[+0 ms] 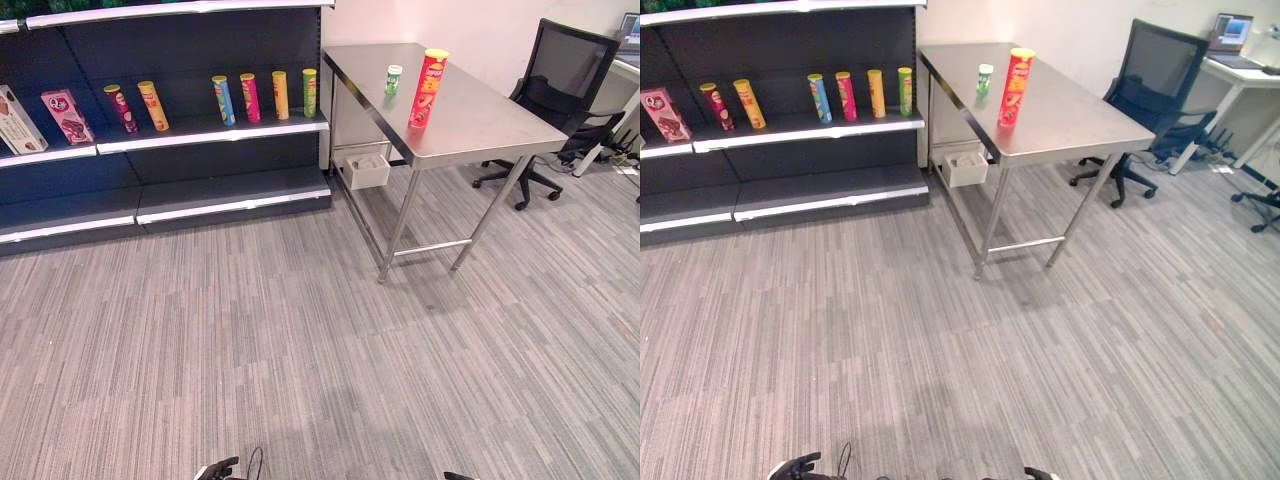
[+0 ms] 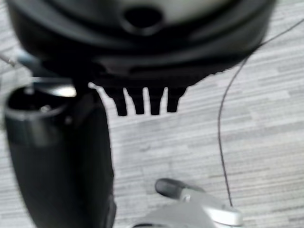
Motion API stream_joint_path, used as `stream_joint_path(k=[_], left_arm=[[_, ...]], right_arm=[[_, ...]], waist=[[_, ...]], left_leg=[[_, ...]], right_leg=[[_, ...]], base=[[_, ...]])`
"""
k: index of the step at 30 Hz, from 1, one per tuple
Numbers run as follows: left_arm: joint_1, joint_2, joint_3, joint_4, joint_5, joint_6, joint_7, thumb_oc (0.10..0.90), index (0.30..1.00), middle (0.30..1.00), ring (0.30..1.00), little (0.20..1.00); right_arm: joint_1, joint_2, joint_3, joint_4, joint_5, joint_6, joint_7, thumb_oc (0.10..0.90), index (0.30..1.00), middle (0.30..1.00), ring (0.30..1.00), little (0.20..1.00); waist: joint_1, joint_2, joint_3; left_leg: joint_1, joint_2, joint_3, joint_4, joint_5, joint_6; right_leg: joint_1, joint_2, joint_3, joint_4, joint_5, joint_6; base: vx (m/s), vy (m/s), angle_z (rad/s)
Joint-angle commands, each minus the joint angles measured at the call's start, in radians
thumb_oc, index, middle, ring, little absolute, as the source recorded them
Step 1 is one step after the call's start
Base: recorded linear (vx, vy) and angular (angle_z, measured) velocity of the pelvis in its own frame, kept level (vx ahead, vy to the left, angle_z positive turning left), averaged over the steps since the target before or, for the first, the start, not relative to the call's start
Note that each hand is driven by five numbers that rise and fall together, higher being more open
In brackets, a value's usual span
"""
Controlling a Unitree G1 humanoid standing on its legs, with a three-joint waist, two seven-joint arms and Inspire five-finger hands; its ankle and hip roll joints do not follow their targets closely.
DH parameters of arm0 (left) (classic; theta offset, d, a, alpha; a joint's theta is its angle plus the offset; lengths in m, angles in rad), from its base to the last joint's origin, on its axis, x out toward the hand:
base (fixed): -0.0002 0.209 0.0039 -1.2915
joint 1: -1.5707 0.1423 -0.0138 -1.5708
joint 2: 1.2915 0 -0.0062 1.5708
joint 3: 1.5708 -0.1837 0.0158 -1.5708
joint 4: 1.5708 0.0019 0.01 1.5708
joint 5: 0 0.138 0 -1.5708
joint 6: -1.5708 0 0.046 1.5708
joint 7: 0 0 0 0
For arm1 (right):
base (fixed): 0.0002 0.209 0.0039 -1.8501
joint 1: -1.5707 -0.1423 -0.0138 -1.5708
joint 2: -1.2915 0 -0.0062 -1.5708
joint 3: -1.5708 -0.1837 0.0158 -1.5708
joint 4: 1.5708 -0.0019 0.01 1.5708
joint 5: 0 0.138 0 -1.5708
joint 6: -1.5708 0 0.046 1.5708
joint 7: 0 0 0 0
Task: Put the goods on the table back onto the shelves and tidy them up.
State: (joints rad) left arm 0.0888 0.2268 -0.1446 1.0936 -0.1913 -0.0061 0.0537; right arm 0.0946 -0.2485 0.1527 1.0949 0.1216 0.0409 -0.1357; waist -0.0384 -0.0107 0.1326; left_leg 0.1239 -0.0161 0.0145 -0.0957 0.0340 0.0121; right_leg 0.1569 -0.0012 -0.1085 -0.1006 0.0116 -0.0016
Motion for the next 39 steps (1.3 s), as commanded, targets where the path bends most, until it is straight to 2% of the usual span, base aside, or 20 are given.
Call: stream_joint_path(k=[1,3,8,9,10,12,13,15,16,17,19,22,23,24,27,29,32,34,36,39], left_arm=[[-0.078,0.023,-0.013,0.026,0.009,-0.032,0.004,0.800,0.900,0.900,0.900,0.900],[-0.080,0.026,-0.011,0.024,0.004,-0.032,0.005,0.800,0.900,0.900,0.900,0.900],[-0.101,0.038,-0.014,0.004,-0.022,-0.030,0.006,0.800,0.900,0.900,0.900,0.900],[-0.105,0.041,-0.023,-0.011,-0.029,-0.030,0.006,0.800,0.900,0.900,0.900,0.900],[-0.106,0.041,-0.023,-0.011,-0.029,-0.030,0.006,0.800,0.900,0.900,0.900,0.900],[-0.116,0.039,-0.031,-0.023,-0.044,-0.029,0.007,0.800,0.900,0.900,0.900,0.900],[-0.117,0.036,-0.035,-0.019,-0.045,-0.029,0.011,0.800,0.900,0.900,0.900,0.900],[-0.120,0.031,-0.034,-0.013,-0.046,-0.030,0.008,0.800,0.900,0.900,0.900,0.900],[-0.117,0.029,-0.036,-0.011,-0.043,-0.030,0.008,0.800,0.900,0.900,0.900,0.900],[-0.108,0.026,-0.044,-0.014,-0.033,-0.029,0.002,0.800,0.900,0.900,0.900,0.900],[-0.104,0.028,-0.045,-0.013,-0.026,-0.028,0.004,0.800,0.900,0.900,0.900,0.900],[-0.089,0.025,-0.036,0.010,-0.018,-0.026,0.002,0.800,0.900,0.900,0.900,0.900],[-0.085,0.028,-0.025,0.015,-0.020,-0.025,0.006,0.800,0.900,0.900,0.900,0.900],[-0.087,0.034,-0.011,0.015,-0.032,-0.029,0.010,0.800,0.900,0.900,0.900,0.900],[-0.090,0.037,-0.007,0.012,-0.036,-0.029,0.012,0.800,0.900,0.900,0.900,0.900],[-0.102,0.050,-0.006,-0.005,-0.045,-0.031,0.020,0.800,0.900,0.900,0.900,0.900],[-0.115,0.062,-0.011,-0.022,-0.043,-0.029,0.028,0.800,0.900,0.900,0.900,0.900],[-0.125,0.077,-0.013,-0.030,-0.040,-0.025,0.032,0.800,0.900,0.900,0.900,0.900],[-0.131,0.080,-0.013,-0.042,-0.044,-0.027,0.034,0.800,0.900,0.900,0.900,0.900],[-0.152,0.081,-0.020,-0.045,-0.037,-0.035,0.037,0.800,0.900,0.900,0.900,0.900]], right_arm=[[-0.045,-0.072,0.016,0.002,0.003,-0.019,-0.016,0.800,0.900,0.900,0.900,0.900],[-0.048,-0.073,0.017,0.000,0.006,-0.020,-0.016,0.800,0.900,0.900,0.900,0.900],[-0.068,-0.088,0.031,-0.026,0.012,-0.025,-0.018,0.800,0.900,0.900,0.900,0.900],[-0.068,-0.095,0.031,-0.048,0.018,-0.026,-0.021,0.800,0.900,0.900,0.900,0.900],[-0.068,-0.095,0.031,-0.048,0.018,-0.026,-0.021,0.800,0.900,0.900,0.900,0.900],[-0.074,-0.109,0.029,-0.072,0.024,-0.028,-0.027,0.800,0.900,0.900,0.900,0.900],[-0.078,-0.113,0.031,-0.074,0.024,-0.026,-0.032,0.800,0.900,0.900,0.900,0.900],[-0.085,-0.117,0.028,-0.079,0.031,-0.025,-0.035,0.800,0.900,0.900,0.900,0.900],[-0.086,-0.119,0.025,-0.088,0.040,-0.027,-0.037,0.800,0.900,0.900,0.900,0.900],[-0.095,-0.125,0.025,-0.099,0.053,-0.034,-0.045,0.800,0.900,0.900,0.900,0.900],[-0.107,-0.128,0.031,-0.095,0.054,-0.034,-0.055,0.800,0.900,0.900,0.900,0.900],[-0.106,-0.118,0.036,-0.095,0.044,-0.034,-0.046,0.800,0.900,0.900,0.900,0.900],[-0.106,-0.110,0.036,-0.103,0.040,-0.032,-0.045,0.800,0.900,0.900,0.900,0.900],[-0.120,-0.104,0.039,-0.106,0.043,-0.033,-0.035,0.800,0.900,0.900,0.900,0.900],[-0.127,-0.102,0.039,-0.102,0.043,-0.032,-0.033,0.800,0.900,0.900,0.900,0.900],[-0.146,-0.102,0.023,-0.099,0.059,-0.036,-0.036,0.800,0.900,0.900,0.900,0.900],[-0.153,-0.102,0.011,-0.107,0.078,-0.037,-0.044,0.800,0.900,0.900,0.900,0.900],[-0.149,-0.094,0.010,-0.108,0.080,-0.034,-0.049,0.800,0.900,0.900,0.900,0.900],[-0.143,-0.087,0.007,-0.100,0.078,-0.031,-0.047,0.800,0.900,0.900,0.900,0.900],[-0.141,-0.089,-0.006,-0.087,0.083,-0.032,-0.048,0.800,0.900,0.900,0.900,0.900]], waist=[[0.023,-0.009,0.034],[0.025,-0.010,0.040],[0.037,-0.027,0.083],[0.045,-0.040,0.115],[0.041,-0.038,0.113],[0.046,-0.040,0.137],[0.045,-0.044,0.146],[0.054,-0.046,0.140],[0.062,-0.049,0.132],[0.078,-0.030,0.114],[0.104,-0.023,0.106],[0.110,-0.015,0.067],[0.114,-0.022,0.047],[0.128,-0.033,0.034],[0.138,-0.038,0.032],[0.135,-0.035,0.048],[0.110,-0.013,0.087],[0.101,0.007,0.108],[0.087,0.014,0.114],[0.066,0.019,0.122]], left_leg=[[0.059,0.068,0.030,0.008,-0.098,-0.056],[0.055,0.073,0.030,0.008,-0.091,-0.057],[-0.089,0.074,0.020,0.226,-0.120,-0.067],[-0.186,0.079,0.002,0.389,-0.067,-0.074],[-0.196,0.081,-0.003,0.400,-0.071,-0.074],[-0.289,0.071,-0.035,0.534,0.004,-0.066],[-0.328,0.063,-0.043,0.572,0.017,-0.062],[-0.400,0.039,-0.030,0.525,-0.007,-0.052],[-0.409,0.037,-0.014,0.450,-0.016,-0.050],[-0.435,0.047,0.003,0.271,0.060,-0.063],[-0.482,0.045,0.002,0.101,0.124,-0.074],[-0.438,0.047,0.012,0.023,0.173,-0.075],[-0.419,0.036,0.025,0.029,0.183,-0.069],[-0.400,0.026,0.050,0.043,0.160,-0.049],[-0.386,0.021,0.063,0.048,0.146,-0.038],[-0.338,-0.003,0.079,0.053,0.110,-0.004],[-0.270,-0.019,0.079,0.042,0.074,0.036],[-0.224,-0.012,0.087,0.031,0.049,0.051],[-0.180,-0.010,0.088,0.026,0.025,0.049],[-0.120,-0.001,0.093,0.016,-0.020,0.026]], right_leg=[[-0.009,-0.056,-0.009,0.015,-0.017,0.099],[-0.015,-0.054,-0.008,0.021,-0.021,0.095],[-0.063,-0.047,0.004,0.073,-0.044,0.061],[-0.063,-0.043,0.007,0.097,-0.056,0.037],[-0.068,-0.041,0.004,0.098,-0.056,0.036],[-0.070,-0.027,0.002,0.109,-0.068,0.014],[-0.067,-0.026,-0.001,0.110,-0.075,0.007],[-0.047,-0.026,0.000,0.091,-0.087,0.013],[-0.032,-0.028,0.004,0.074,-0.088,0.022],[-0.004,-0.009,0.013,0.033,-0.094,0.033],[0.027,0.002,0.040,0.013,-0.117,0.043],[0.068,-0.004,0.068,0.013,-0.144,0.065],[0.075,-0.037,0.074,0.013,-0.156,0.082],[0.065,-0.083,0.078,0.055,-0.157,0.108],[0.047,-0.104,0.086,0.107,-0.154,0.121],[-0.058,-0.139,0.093,0.348,-0.051,0.149],[-0.169,-0.161,0.080,0.599,0.082,0.135],[-0.234,-0.185,0.040,0.722,0.098,0.128],[-0.283,-0.212,-0.009,0.709,0.049,0.120],[-0.312,-0.210,-0.099,0.474,-0.018,0.117]], base=[[0.00,-0.064,0.01],[-0.03,-0.066,0.00],[-0.07,-0.101,0.05],[-0.07,-0.139,0.04],[-0.07,-0.143,0.16],[0.00,-0.094,0.23],[0.08,-0.072,0.08],[0.17,-0.008,0.32],[0.37,0.104,0.34],[0.41,0.143,0.00],[0.38,0.143,-0.18],[0.39,0.189,-0.21],[0.53,0.381,-1.06],[0.39,0.298,-1.22],[0.17,0.172,-0.56],[0.17,0.235,-0.31],[0.09,0.193,-0.04],[0.14,0.167,0.10],[0.22,0.069,-0.07],[0.24,-0.058,-0.16]])
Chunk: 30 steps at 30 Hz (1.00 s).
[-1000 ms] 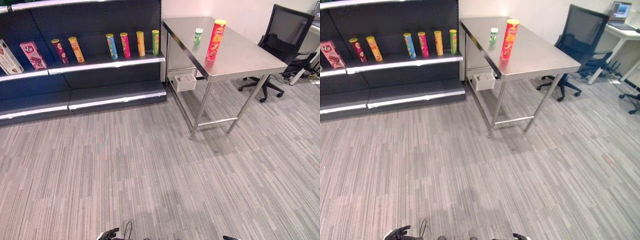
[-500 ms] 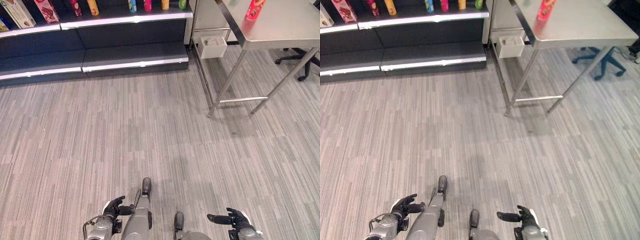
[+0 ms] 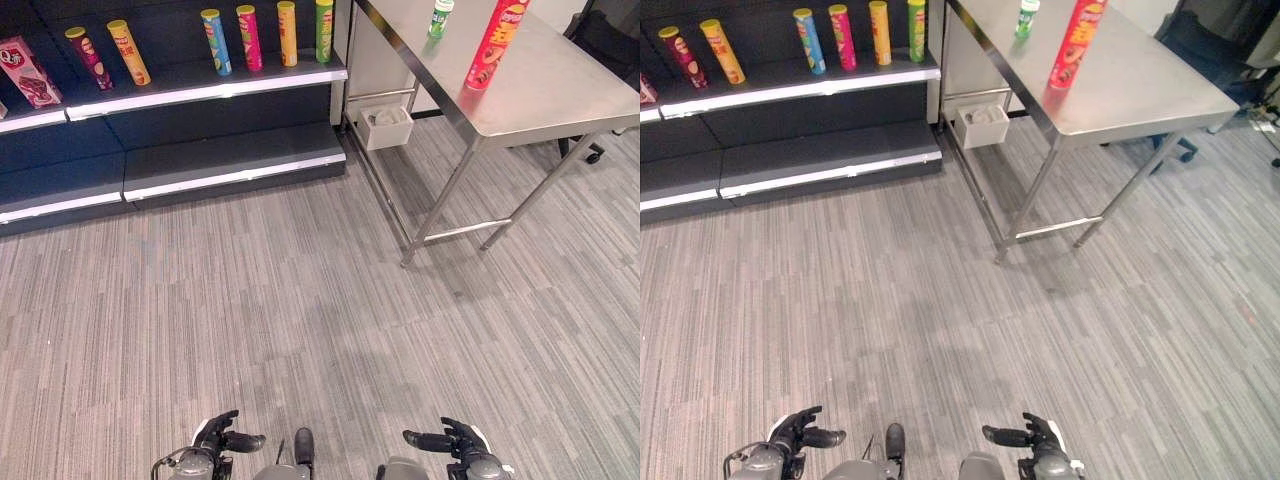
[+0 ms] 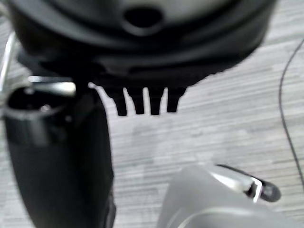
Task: Put the goods on the table back onto the shelves and tidy them up.
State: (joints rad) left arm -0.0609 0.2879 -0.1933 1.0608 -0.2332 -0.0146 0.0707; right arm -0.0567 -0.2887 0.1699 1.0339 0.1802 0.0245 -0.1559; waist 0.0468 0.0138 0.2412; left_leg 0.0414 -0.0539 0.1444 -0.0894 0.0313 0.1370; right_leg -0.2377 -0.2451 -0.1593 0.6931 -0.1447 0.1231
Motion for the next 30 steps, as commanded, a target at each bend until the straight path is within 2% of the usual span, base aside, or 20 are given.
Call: stream_joint_path(k=[1,2,3,4,5,8,9,11,12,14,16,17,18,19,20,22,24,27,28,30], left_arm=[[-0.003,0.020,0.029,-0.013,0.005,-0.026,0.020,0.800,0.900,0.900,0.900,0.900],[-0.007,0.018,0.026,-0.011,0.008,-0.029,0.020,0.800,0.900,0.900,0.900,0.900],[-0.015,0.016,0.023,-0.008,0.018,-0.032,0.019,0.800,0.900,0.900,0.900,0.900],[-0.015,0.016,0.023,-0.008,0.018,-0.032,0.019,0.800,0.900,0.900,0.900,0.900],[-0.017,0.015,0.028,-0.007,0.030,-0.033,0.013,0.800,0.900,0.900,0.900,0.900],[-0.015,0.007,0.027,-0.005,0.046,-0.032,0.006,0.800,0.900,0.900,0.900,0.900],[-0.013,0.000,0.023,0.010,0.061,-0.034,0.004,0.800,0.900,0.900,0.900,0.900],[-0.013,-0.005,0.022,0.019,0.061,-0.034,0.002,0.800,0.900,0.900,0.900,0.900],[-0.012,-0.017,0.018,0.027,0.052,-0.033,0.000,0.800,0.900,0.900,0.900,0.900],[-0.008,-0.029,0.014,0.023,0.037,-0.033,-0.007,0.800,0.900,0.900,0.900,0.900],[-0.004,-0.036,0.014,0.017,0.024,-0.033,-0.013,0.800,0.900,0.900,0.900,0.900],[-0.004,-0.036,0.014,0.017,0.024,-0.033,-0.013,0.800,0.900,0.900,0.900,0.900],[0.000,-0.039,0.016,0.012,0.010,-0.033,-0.016,0.800,0.900,0.900,0.900,0.900],[0.008,-0.045,0.024,0.005,-0.013,-0.030,-0.016,0.800,0.900,0.900,0.900,0.900],[0.014,-0.046,0.029,0.003,-0.022,-0.028,-0.016,0.800,0.900,0.900,0.900,0.900],[0.020,-0.048,0.035,0.003,-0.025,-0.027,-0.014,0.800,0.900,0.900,0.900,0.900],[0.023,-0.052,0.034,0.006,-0.028,-0.025,-0.015,0.800,0.900,0.900,0.900,0.900],[0.025,-0.053,0.031,0.012,-0.023,-0.023,-0.018,0.800,0.900,0.900,0.900,0.900],[0.029,-0.052,0.029,0.021,-0.012,-0.022,-0.021,0.800,0.900,0.900,0.900,0.900],[0.034,-0.050,0.030,0.020,-0.009,-0.022,-0.024,0.800,0.900,0.900,0.900,0.900]], right_arm=[[0.010,-0.049,-0.023,-0.026,0.024,-0.015,-0.028,0.800,0.900,0.900,0.900,0.900],[0.010,-0.048,-0.026,-0.023,0.026,-0.015,-0.027,0.800,0.900,0.900,0.900,0.900],[0.013,-0.046,-0.034,-0.013,0.030,-0.013,-0.026,0.800,0.900,0.900,0.900,0.900],[0.012,-0.046,-0.034,-0.013,0.030,-0.013,-0.026,0.800,0.900,0.900,0.900,0.900],[0.023,-0.045,-0.039,-0.006,0.027,-0.009,-0.023,0.800,0.900,0.900,0.900,0.900],[0.034,-0.045,-0.039,0.010,0.011,-0.003,-0.015,0.800,0.900,0.900,0.900,0.900],[0.045,-0.045,-0.035,0.030,0.004,-0.006,-0.008,0.800,0.900,0.900,0.900,0.900],[0.049,-0.048,-0.035,0.038,0.005,-0.007,-0.004,0.800,0.900,0.900,0.900,0.900],[0.051,-0.053,-0.030,0.050,0.007,-0.009,0.001,0.800,0.900,0.900,0.900,0.900],[0.051,-0.066,-0.024,0.050,0.005,-0.012,0.007,0.800,0.900,0.900,0.900,0.900],[0.048,-0.078,-0.020,0.046,0.011,-0.018,0.012,0.800,0.900,0.900,0.900,0.900],[0.048,-0.078,-0.020,0.046,0.011,-0.018,0.012,0.800,0.900,0.900,0.900,0.900],[0.048,-0.082,-0.022,0.042,0.014,-0.020,0.013,0.800,0.900,0.900,0.900,0.900],[0.044,-0.090,-0.025,0.034,0.019,-0.023,0.011,0.800,0.900,0.900,0.900,0.900],[0.042,-0.093,-0.024,0.026,0.021,-0.022,0.009,0.800,0.900,0.900,0.900,0.900],[0.033,-0.100,-0.015,0.022,0.019,-0.021,0.009,0.800,0.900,0.900,0.900,0.900],[0.032,-0.101,-0.015,0.019,0.026,-0.017,0.010,0.800,0.900,0.900,0.900,0.900],[0.032,-0.100,-0.016,0.018,0.031,-0.019,0.009,0.800,0.900,0.900,0.900,0.900],[0.034,-0.102,-0.014,0.012,0.028,-0.021,0.010,0.800,0.900,0.900,0.900,0.900],[0.037,-0.102,-0.008,0.007,0.019,-0.020,0.008,0.800,0.900,0.900,0.900,0.900]], waist=[[-0.020,-0.004,0.016],[-0.029,-0.008,0.018],[-0.056,-0.025,0.021],[-0.056,-0.026,0.020],[-0.078,-0.041,0.016],[-0.088,-0.042,0.013],[-0.092,-0.054,-0.001],[-0.096,-0.053,-0.009],[-0.102,-0.045,-0.023],[-0.103,-0.036,-0.032],[-0.098,-0.034,-0.033],[-0.099,-0.034,-0.033],[-0.093,-0.035,-0.029],[-0.087,-0.043,-0.011],[-0.080,-0.051,0.000],[-0.073,-0.057,0.015],[-0.057,-0.054,0.026],[-0.049,-0.061,0.021],[-0.034,-0.060,0.017],[-0.010,-0.039,0.010]], left_leg=[[-0.036,0.038,-0.037,0.010,-0.018,-0.099],[-0.013,0.035,-0.040,0.003,-0.031,-0.106],[0.036,0.018,-0.057,0.002,-0.075,-0.117],[0.035,0.018,-0.057,0.002,-0.073,-0.117],[0.066,0.008,-0.075,0.002,-0.098,-0.125],[0.105,0.015,-0.092,0.002,-0.126,-0.135],[0.139,0.014,-0.113,0.002,-0.155,-0.140],[0.154,0.030,-0.118,0.002,-0.164,-0.147],[0.175,0.068,-0.128,0.002,-0.166,-0.162],[0.164,0.101,-0.136,0.062,-0.177,-0.176],[0.124,0.116,-0.134,0.187,-0.159,-0.203],[0.124,0.116,-0.135,0.187,-0.159,-0.203],[0.101,0.119,-0.130,0.252,-0.132,-0.216],[0.011,0.130,-0.127,0.451,-0.056,-0.238],[-0.028,0.138,-0.119,0.531,-0.013,-0.239],[-0.085,0.160,-0.087,0.634,0.018,-0.232],[-0.135,0.162,-0.068,0.632,-0.011,-0.216],[-0.173,0.148,-0.050,0.531,-0.040,-0.203],[-0.193,0.135,-0.047,0.373,-0.055,-0.197],[-0.223,0.131,-0.080,0.202,0.032,-0.211]], right_leg=[[0.086,0.035,-0.050,-0.322,0.139,-0.008],[0.076,0.046,-0.064,-0.425,0.158,0.003],[0.036,0.081,-0.056,-0.624,0.242,0.035],[0.037,0.081,-0.057,-0.629,0.246,0.035],[0.014,0.103,-0.019,-0.737,0.304,0.061],[-0.004,0.117,-0.008,-0.776,0.339,0.075],[0.017,0.115,-0.009,-0.780,0.358,0.061],[0.030,0.119,-0.014,-0.780,0.360,0.055],[0.052,0.136,-0.021,-0.767,0.356,0.039],[0.081,0.152,-0.040,-0.763,0.328,0.020],[0.121,0.166,-0.056,-0.764,0.296,-0.004],[0.121,0.166,-0.056,-0.764,0.296,-0.004],[0.145,0.170,-0.063,-0.765,0.277,-0.017],[0.186,0.175,-0.075,-0.768,0.249,-0.047],[0.206,0.178,-0.078,-0.771,0.233,-0.061],[0.236,0.184,-0.083,-0.775,0.207,-0.080],[0.268,0.186,-0.079,-0.777,0.186,-0.085],[0.283,0.172,-0.077,-0.780,0.177,-0.072],[0.297,0.169,-0.074,-0.780,0.163,-0.057],[0.318,0.190,-0.067,-0.780,0.145,-0.050]], base=[[0.19,-0.081,-0.17],[0.34,-0.134,-0.02],[0.34,-0.132,0.04],[0.47,-0.154,0.04],[0.23,-0.064,-0.12],[0.39,-0.143,0.32],[0.35,-0.188,0.60],[0.34,-0.228,0.53],[0.30,-0.267,0.47],[0.30,-0.288,0.45],[0.19,-0.205,0.27],[0.14,-0.157,0.10],[0.13,-0.216,-0.05],[0.18,-0.301,-0.08],[0.14,-0.288,0.08],[0.09,-0.154,0.14],[0.16,-0.071,-0.01],[0.19,0.009,0.12],[0.24,0.079,0.07],[0.29,0.093,-0.01]])
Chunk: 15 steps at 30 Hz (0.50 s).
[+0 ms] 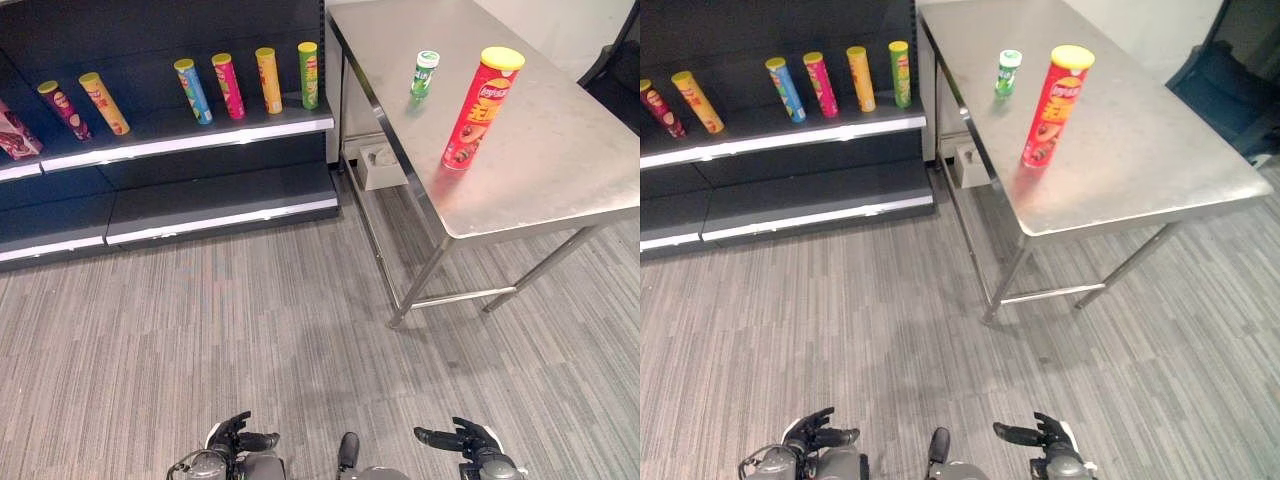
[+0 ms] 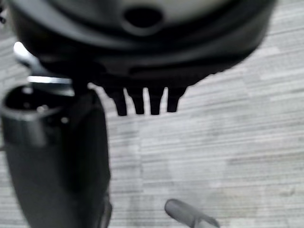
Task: Put the goods on the table back onto the shelves and tidy them up.
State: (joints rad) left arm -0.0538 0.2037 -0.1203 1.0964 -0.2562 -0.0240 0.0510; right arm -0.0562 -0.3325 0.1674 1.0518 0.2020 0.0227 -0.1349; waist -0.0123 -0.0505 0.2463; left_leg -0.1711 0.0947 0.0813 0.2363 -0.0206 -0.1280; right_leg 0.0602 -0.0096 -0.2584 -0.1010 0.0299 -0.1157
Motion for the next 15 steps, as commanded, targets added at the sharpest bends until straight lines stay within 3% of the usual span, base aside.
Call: stream_joint_path(k=[1,2,5,6,11,12,15], left_arm=[[0.028,0.034,-0.043,-0.016,0.014,-0.013,-0.005,0.800,0.900,0.900,0.900,0.900],[0.028,0.034,-0.044,-0.010,0.013,-0.015,-0.004,0.800,0.900,0.900,0.900,0.900],[0.032,0.034,-0.036,0.009,0.010,-0.013,-0.005,0.800,0.900,0.900,0.900,0.900],[0.042,0.030,-0.031,0.017,0.016,-0.014,-0.005,0.800,0.900,0.900,0.900,0.900],[0.041,0.038,-0.031,0.015,0.023,-0.020,-0.005,0.800,0.900,0.900,0.900,0.900],[0.034,0.047,-0.029,0.007,0.021,-0.019,-0.005,0.800,0.900,0.900,0.900,0.900],[0.014,0.065,-0.025,-0.013,0.019,-0.012,0.001,0.800,0.900,0.900,0.900,0.900]], right_arm=[[0.038,-0.058,-0.001,-0.012,-0.007,-0.019,-0.016,0.800,0.900,0.900,0.900,0.900],[0.038,-0.056,0.000,-0.009,-0.010,-0.020,-0.021,0.800,0.900,0.900,0.900,0.900],[0.039,-0.051,0.000,-0.003,-0.015,-0.020,-0.016,0.800,0.900,0.900,0.900,0.900],[0.047,-0.044,0.000,-0.002,-0.023,-0.019,-0.015,0.800,0.900,0.900,0.900,0.900],[0.039,-0.033,0.002,0.005,-0.044,-0.010,-0.006,0.800,0.900,0.900,0.900,0.900],[0.036,-0.029,0.003,0.002,-0.051,-0.010,0.000,0.800,0.900,0.900,0.900,0.900],[0.022,-0.027,-0.009,-0.013,-0.045,-0.007,-0.002,0.800,0.900,0.900,0.900,0.900]], waist=[[0.059,0.036,0.003],[0.077,0.042,0.002],[0.082,0.049,-0.010],[0.085,0.057,-0.028],[0.094,0.038,-0.060],[0.102,0.028,-0.066],[0.092,0.034,-0.043]], left_leg=[[-0.027,-0.022,-0.037,-0.196,0.134,0.046],[-0.061,-0.037,-0.066,-0.289,0.173,0.036],[-0.064,-0.037,-0.057,-0.324,0.177,0.025],[-0.033,-0.036,-0.067,-0.324,0.209,0.026],[0.023,-0.057,-0.038,-0.320,0.183,0.052],[0.040,-0.075,-0.018,-0.308,0.150,0.084],[0.100,-0.097,-0.004,-0.312,0.114,0.123]], right_leg=[[0.033,-0.035,0.036,0.014,-0.043,0.191],[0.066,-0.023,0.053,0.014,-0.071,0.188],[0.092,-0.016,0.076,0.014,-0.090,0.192],[0.106,-0.017,0.092,0.014,-0.103,0.196],[0.124,-0.078,0.123,0.014,-0.104,0.228],[0.104,-0.122,0.135,0.088,-0.101,0.246],[-0.031,-0.149,0.169,0.359,-0.058,0.269]], base=[[0.36,0.091,-0.28],[0.39,0.099,-0.30],[0.26,0.111,-0.44],[0.37,0.251,-0.59],[0.22,0.211,-0.56],[0.13,0.238,-0.50],[0.10,0.246,-0.34]])
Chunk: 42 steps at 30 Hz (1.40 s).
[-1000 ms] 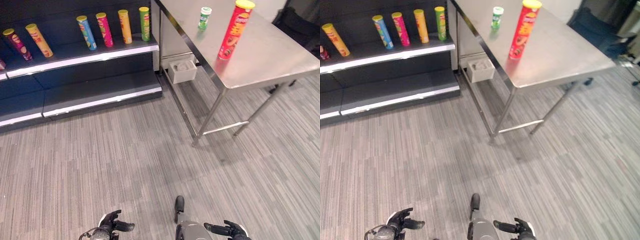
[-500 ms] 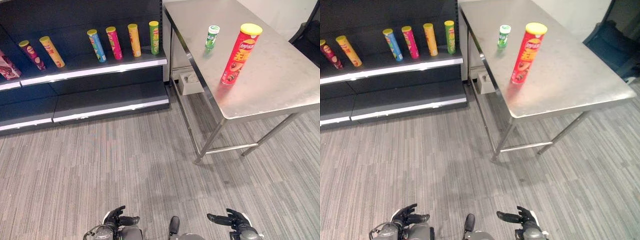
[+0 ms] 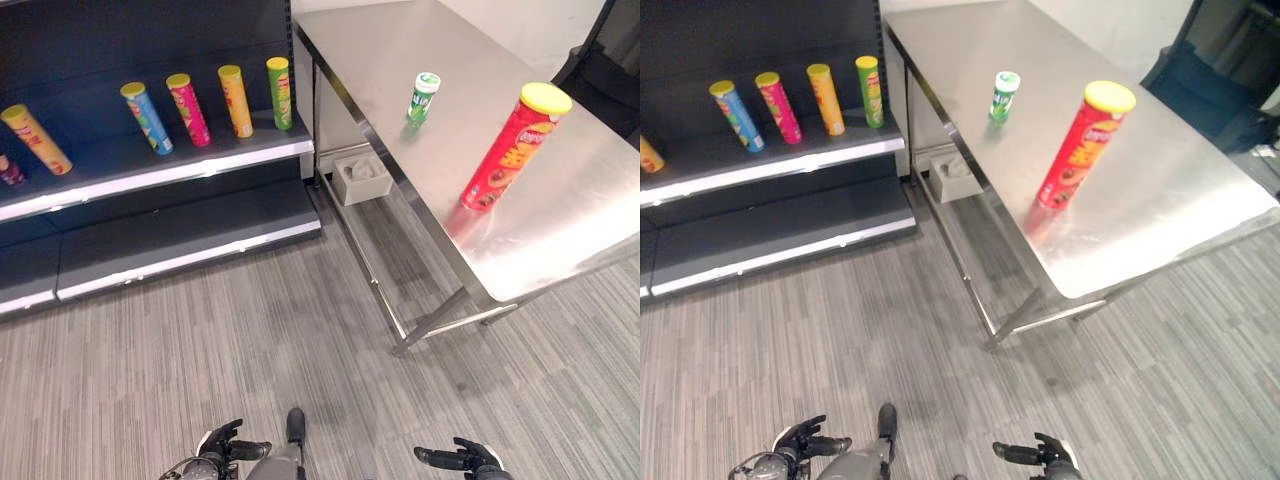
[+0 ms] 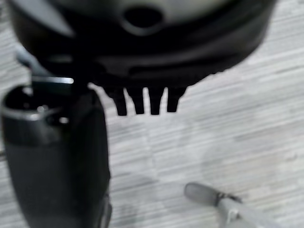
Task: Put the goods on the table back onto the shelves and tidy them up.
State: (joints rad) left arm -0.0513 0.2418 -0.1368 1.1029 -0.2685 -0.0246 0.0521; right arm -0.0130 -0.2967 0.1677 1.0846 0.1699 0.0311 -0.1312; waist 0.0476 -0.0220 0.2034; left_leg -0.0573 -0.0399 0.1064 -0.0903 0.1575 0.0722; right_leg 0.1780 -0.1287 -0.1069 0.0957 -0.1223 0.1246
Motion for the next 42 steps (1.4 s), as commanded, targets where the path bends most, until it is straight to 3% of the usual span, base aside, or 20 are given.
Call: stream_joint_path(k=[1,2,3,6,8,9,10,11,12,18,22,23,27,29,33,36,42], left_arm=[[0.005,0.033,-0.007,-0.023,0.031,-0.010,0.002,0.800,0.900,0.900,0.900,0.900],[0.004,0.033,-0.007,-0.023,0.031,-0.010,0.002,0.800,0.900,0.900,0.900,0.900],[-0.005,0.046,-0.013,-0.033,0.030,-0.011,0.004,0.800,0.900,0.900,0.900,0.900],[-0.008,0.053,-0.011,-0.042,0.027,-0.013,0.007,0.800,0.900,0.900,0.900,0.900],[-0.018,0.056,-0.017,-0.038,0.030,-0.019,0.011,0.800,0.900,0.900,0.900,0.900],[-0.025,0.057,-0.019,-0.033,0.030,-0.021,0.011,0.800,0.900,0.900,0.900,0.900],[-0.026,0.057,-0.019,-0.032,0.030,-0.022,0.011,0.800,0.900,0.900,0.900,0.900],[-0.027,0.061,-0.022,-0.018,0.053,-0.020,0.009,0.800,0.900,0.900,0.900,0.900],[-0.018,0.050,-0.020,-0.009,0.054,-0.020,0.008,0.800,0.900,0.900,0.900,0.900],[-0.018,0.037,-0.031,0.004,0.067,-0.025,0.011,0.800,0.900,0.900,0.900,0.900],[-0.003,0.039,-0.030,-0.010,0.070,-0.028,0.014,0.800,0.900,0.900,0.900,0.900],[0.010,0.050,-0.021,-0.027,0.075,-0.028,0.009,0.800,0.900,0.900,0.900,0.900],[0.049,0.059,0.008,-0.066,0.099,-0.028,-0.008,0.800,0.900,0.900,0.900,0.900],[0.060,0.043,0.020,-0.060,0.129,-0.029,-0.019,0.800,0.900,0.900,0.900,0.900],[0.073,0.039,0.024,-0.057,0.141,-0.033,-0.034,0.800,0.900,0.900,0.900,0.900],[0.091,0.050,0.020,-0.072,0.158,-0.042,-0.058,0.800,0.900,0.900,0.900,0.900],[0.122,0.055,0.001,-0.092,0.170,-0.052,-0.087,0.800,0.900,0.900,0.900,0.900]], right_arm=[[-0.025,-0.063,-0.015,-0.054,-0.006,-0.017,-0.009,0.800,0.900,0.900,0.900,0.900],[-0.025,-0.063,-0.015,-0.054,-0.006,-0.017,-0.009,0.800,0.900,0.900,0.900,0.900],[-0.028,-0.059,-0.016,-0.069,0.002,-0.021,-0.016,0.800,0.900,0.900,0.900,0.900],[-0.023,-0.055,-0.018,-0.068,0.006,-0.020,-0.017,0.800,0.900,0.900,0.900,0.900],[-0.028,-0.061,-0.023,-0.042,0.010,-0.017,-0.020,0.800,0.900,0.900,0.900,0.900],[-0.032,-0.063,-0.029,-0.029,0.016,-0.015,-0.020,0.800,0.900,0.900,0.900,0.900],[-0.032,-0.063,-0.029,-0.029,0.016,-0.015,-0.020,0.800,0.900,0.900,0.900,0.900],[-0.023,-0.062,-0.031,0.000,0.016,-0.012,-0.016,0.800,0.900,0.900,0.900,0.900],[-0.014,-0.058,-0.032,0.030,0.010,-0.004,-0.016,0.800,0.900,0.900,0.900,0.900],[-0.004,-0.061,-0.061,0.074,0.019,-0.005,-0.035,0.800,0.900,0.900,0.900,0.900],[0.022,-0.080,-0.145,0.100,0.067,-0.015,-0.058,0.800,0.900,0.900,0.900,0.900],[0.035,-0.119,-0.189,0.084,0.069,-0.018,-0.071,0.800,0.900,0.900,0.900,0.900],[0.109,-0.252,-0.383,-0.142,0.098,-0.049,-0.120,0.800,0.900,0.900,0.900,0.900],[0.143,-0.355,-0.521,-0.399,0.114,-0.106,-0.144,0.800,0.900,0.900,0.900,0.900],[0.142,-0.471,-0.648,-0.728,0.173,-0.193,-0.089,0.800,0.900,0.900,0.900,0.900],[0.094,-0.563,-0.700,-0.932,0.267,-0.263,-0.012,0.800,0.900,0.900,0.900,0.900],[-0.004,-0.636,-0.687,-1.040,0.396,-0.310,0.065,0.800,0.900,0.900,0.900,0.900]], waist=[[0.020,0.008,0.013],[0.022,0.006,0.013],[0.010,0.018,0.030],[0.005,0.024,0.031],[-0.003,0.015,0.031],[-0.013,0.007,0.034],[-0.013,0.009,0.037],[-0.023,-0.009,0.034],[-0.019,-0.023,0.015],[-0.031,-0.026,-0.009],[-0.047,-0.024,-0.027],[-0.054,-0.023,-0.036],[-0.078,-0.016,-0.055],[-0.099,-0.012,-0.064],[-0.111,-0.008,-0.066],[-0.107,-0.012,-0.079],[-0.087,-0.014,-0.097]], left_leg=[[0.002,0.032,-0.027,0.010,-0.071,-0.067],[0.002,0.031,-0.025,0.010,-0.071,-0.066],[0.021,0.037,-0.017,0.003,-0.085,-0.058],[0.041,0.045,-0.011,0.003,-0.105,-0.061],[0.055,0.045,-0.010,0.003,-0.127,-0.075],[0.063,0.038,-0.016,0.003,-0.137,-0.078],[0.067,0.040,-0.018,0.003,-0.139,-0.079],[0.079,0.029,-0.026,0.003,-0.149,-0.081],[0.084,0.031,-0.022,0.003,-0.155,-0.089],[0.097,0.056,-0.022,0.003,-0.161,-0.105],[0.121,0.075,-0.011,0.003,-0.171,-0.118],[0.130,0.082,-0.006,0.003,-0.177,-0.123],[0.154,0.094,0.007,0.003,-0.193,-0.130],[0.165,0.097,0.019,0.003,-0.204,-0.133],[0.172,0.099,0.031,0.003,-0.215,-0.134],[0.166,0.100,0.040,0.003,-0.212,-0.135],[0.171,0.101,0.046,0.003,-0.219,-0.136]], right_leg=[[-0.187,-0.035,0.022,0.229,0.136,0.027],[-0.191,-0.036,0.024,0.234,0.134,0.028],[-0.258,-0.053,0.004,0.337,0.179,0.018],[-0.295,-0.077,-0.042,0.322,0.164,0.008],[-0.286,-0.089,-0.102,0.111,0.159,0.014],[-0.292,-0.081,-0.095,0.024,0.181,0.024],[-0.283,-0.079,-0.098,0.016,0.184,0.024],[-0.256,-0.067,-0.061,-0.099,0.212,0.047],[-0.224,-0.065,-0.057,-0.139,0.229,0.051],[-0.176,-0.049,-0.074,-0.182,0.231,0.041],[-0.152,-0.036,-0.074,-0.183,0.213,0.038],[-0.143,-0.032,-0.074,-0.183,0.205,0.039],[-0.128,-0.027,-0.064,-0.183,0.191,0.044],[-0.125,-0.026,-0.056,-0.183,0.186,0.047],[-0.122,-0.022,-0.041,-0.183,0.182,0.047],[-0.131,-0.023,-0.032,-0.183,0.185,0.048],[-0.129,-0.023,-0.029,-0.183,0.183,0.052]], base=[[0.02,0.114,-0.18],[0.04,0.153,-0.05],[0.05,0.119,0.00],[0.10,0.044,-0.03],[0.18,-0.116,-0.06],[0.16,-0.116,-0.07],[0.17,-0.111,-0.01],[0.19,-0.142,0.25],[0.18,-0.140,0.47],[0.10,-0.107,0.08],[0.10,-0.057,-0.08],[0.13,-0.043,-0.06],[0.11,0.005,-0.05],[0.08,0.036,-0.09],[0.03,0.025,-0.22],[0.00,0.018,-0.14],[0.00,0.000,0.00]])
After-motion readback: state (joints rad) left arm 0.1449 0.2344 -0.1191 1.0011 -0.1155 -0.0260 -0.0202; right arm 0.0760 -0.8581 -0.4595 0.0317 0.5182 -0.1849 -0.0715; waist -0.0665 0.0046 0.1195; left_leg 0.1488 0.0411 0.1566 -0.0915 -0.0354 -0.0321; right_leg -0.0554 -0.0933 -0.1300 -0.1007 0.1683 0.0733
